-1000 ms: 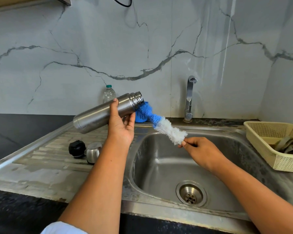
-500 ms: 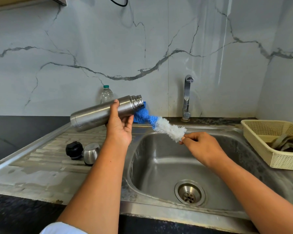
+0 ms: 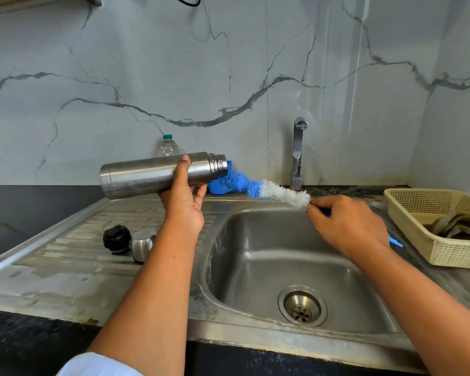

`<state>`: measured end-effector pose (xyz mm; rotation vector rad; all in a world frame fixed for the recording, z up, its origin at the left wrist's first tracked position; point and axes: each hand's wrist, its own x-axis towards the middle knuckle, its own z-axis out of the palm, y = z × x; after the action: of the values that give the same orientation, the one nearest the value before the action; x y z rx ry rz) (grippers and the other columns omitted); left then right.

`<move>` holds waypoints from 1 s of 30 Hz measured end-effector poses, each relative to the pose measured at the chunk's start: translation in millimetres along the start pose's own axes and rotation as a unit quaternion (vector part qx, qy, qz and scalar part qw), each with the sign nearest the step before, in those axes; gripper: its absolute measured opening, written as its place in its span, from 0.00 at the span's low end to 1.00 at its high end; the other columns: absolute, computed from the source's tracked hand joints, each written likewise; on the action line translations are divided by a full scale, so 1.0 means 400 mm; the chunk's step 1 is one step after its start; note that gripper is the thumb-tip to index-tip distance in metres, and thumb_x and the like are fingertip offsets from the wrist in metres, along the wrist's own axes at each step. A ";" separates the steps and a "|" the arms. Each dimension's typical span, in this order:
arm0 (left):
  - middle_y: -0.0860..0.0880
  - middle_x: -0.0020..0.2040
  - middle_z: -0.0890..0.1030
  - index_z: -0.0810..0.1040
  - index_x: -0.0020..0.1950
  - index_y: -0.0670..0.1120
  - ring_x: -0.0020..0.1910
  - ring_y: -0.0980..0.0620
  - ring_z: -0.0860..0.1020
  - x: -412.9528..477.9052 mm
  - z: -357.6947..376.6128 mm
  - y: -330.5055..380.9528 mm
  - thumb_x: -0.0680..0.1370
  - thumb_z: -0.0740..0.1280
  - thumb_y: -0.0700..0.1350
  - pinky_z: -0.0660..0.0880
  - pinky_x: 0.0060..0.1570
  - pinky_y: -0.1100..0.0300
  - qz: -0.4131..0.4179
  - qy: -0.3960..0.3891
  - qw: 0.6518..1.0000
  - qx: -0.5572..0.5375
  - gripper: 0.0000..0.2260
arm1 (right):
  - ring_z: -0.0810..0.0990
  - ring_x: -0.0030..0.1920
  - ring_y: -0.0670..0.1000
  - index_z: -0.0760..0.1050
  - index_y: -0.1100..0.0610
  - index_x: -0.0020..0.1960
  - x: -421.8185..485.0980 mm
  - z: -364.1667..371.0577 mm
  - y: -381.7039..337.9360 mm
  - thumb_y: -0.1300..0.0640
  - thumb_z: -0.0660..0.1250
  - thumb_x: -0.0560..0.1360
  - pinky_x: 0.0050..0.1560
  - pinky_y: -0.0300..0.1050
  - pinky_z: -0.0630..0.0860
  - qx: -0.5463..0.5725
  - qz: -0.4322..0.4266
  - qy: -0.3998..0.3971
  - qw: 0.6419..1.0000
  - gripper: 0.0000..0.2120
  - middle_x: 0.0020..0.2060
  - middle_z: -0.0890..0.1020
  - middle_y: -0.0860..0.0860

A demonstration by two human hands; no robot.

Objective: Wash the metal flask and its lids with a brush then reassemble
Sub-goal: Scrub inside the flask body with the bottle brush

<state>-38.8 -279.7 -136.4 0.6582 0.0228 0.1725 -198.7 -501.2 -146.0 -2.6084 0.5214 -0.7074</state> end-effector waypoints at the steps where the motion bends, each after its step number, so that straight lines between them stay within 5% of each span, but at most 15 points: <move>1: 0.47 0.62 0.84 0.73 0.67 0.51 0.57 0.50 0.84 -0.004 -0.001 -0.008 0.71 0.81 0.49 0.83 0.43 0.59 -0.002 -0.003 1.000 0.012 0.28 | 0.79 0.44 0.56 0.83 0.44 0.52 -0.003 0.003 -0.005 0.44 0.61 0.81 0.40 0.48 0.75 -0.006 -0.009 0.003 1.000 0.12 0.42 0.83 0.47; 10: 0.48 0.62 0.84 0.74 0.69 0.50 0.58 0.50 0.84 -0.003 -0.006 -0.016 0.71 0.81 0.48 0.83 0.44 0.59 0.011 -0.017 0.999 0.037 0.29 | 0.77 0.38 0.51 0.82 0.44 0.47 -0.012 -0.013 -0.014 0.43 0.61 0.79 0.35 0.45 0.70 -0.032 -0.026 0.017 0.999 0.12 0.37 0.81 0.45; 14: 0.50 0.63 0.83 0.76 0.64 0.52 0.61 0.51 0.83 -0.025 0.009 -0.043 0.72 0.81 0.46 0.83 0.55 0.54 0.010 -0.032 0.995 0.093 0.24 | 0.74 0.33 0.48 0.81 0.45 0.42 -0.024 -0.003 -0.036 0.44 0.60 0.80 0.31 0.42 0.68 -0.054 -0.046 0.016 0.997 0.14 0.34 0.79 0.44; 18: 0.47 0.63 0.84 0.74 0.70 0.50 0.59 0.50 0.84 -0.001 -0.001 -0.009 0.71 0.81 0.48 0.84 0.45 0.59 0.005 -0.024 0.999 0.030 0.30 | 0.68 0.32 0.45 0.83 0.43 0.51 -0.016 -0.036 -0.013 0.44 0.61 0.80 0.30 0.41 0.60 -0.042 -0.029 0.052 0.997 0.12 0.34 0.75 0.45; 24: 0.46 0.60 0.84 0.75 0.66 0.49 0.58 0.49 0.84 -0.034 0.003 -0.017 0.74 0.78 0.50 0.83 0.50 0.58 -0.041 -0.049 0.996 0.057 0.23 | 0.73 0.39 0.54 0.82 0.47 0.46 -0.019 -0.009 -0.027 0.45 0.60 0.80 0.32 0.44 0.63 -0.052 -0.061 0.066 0.995 0.13 0.41 0.80 0.48; 30: 0.44 0.57 0.85 0.77 0.65 0.47 0.55 0.50 0.85 -0.041 -0.007 0.003 0.75 0.75 0.54 0.82 0.51 0.60 -0.070 -0.050 0.995 0.055 0.22 | 0.73 0.37 0.56 0.84 0.47 0.50 -0.002 -0.047 0.009 0.47 0.62 0.80 0.35 0.47 0.66 0.028 -0.034 0.101 0.994 0.11 0.36 0.76 0.49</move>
<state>-55.4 -279.7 -138.5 0.7711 -0.0177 0.0022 -210.6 -509.0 -133.1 -2.5272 0.4661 -1.0019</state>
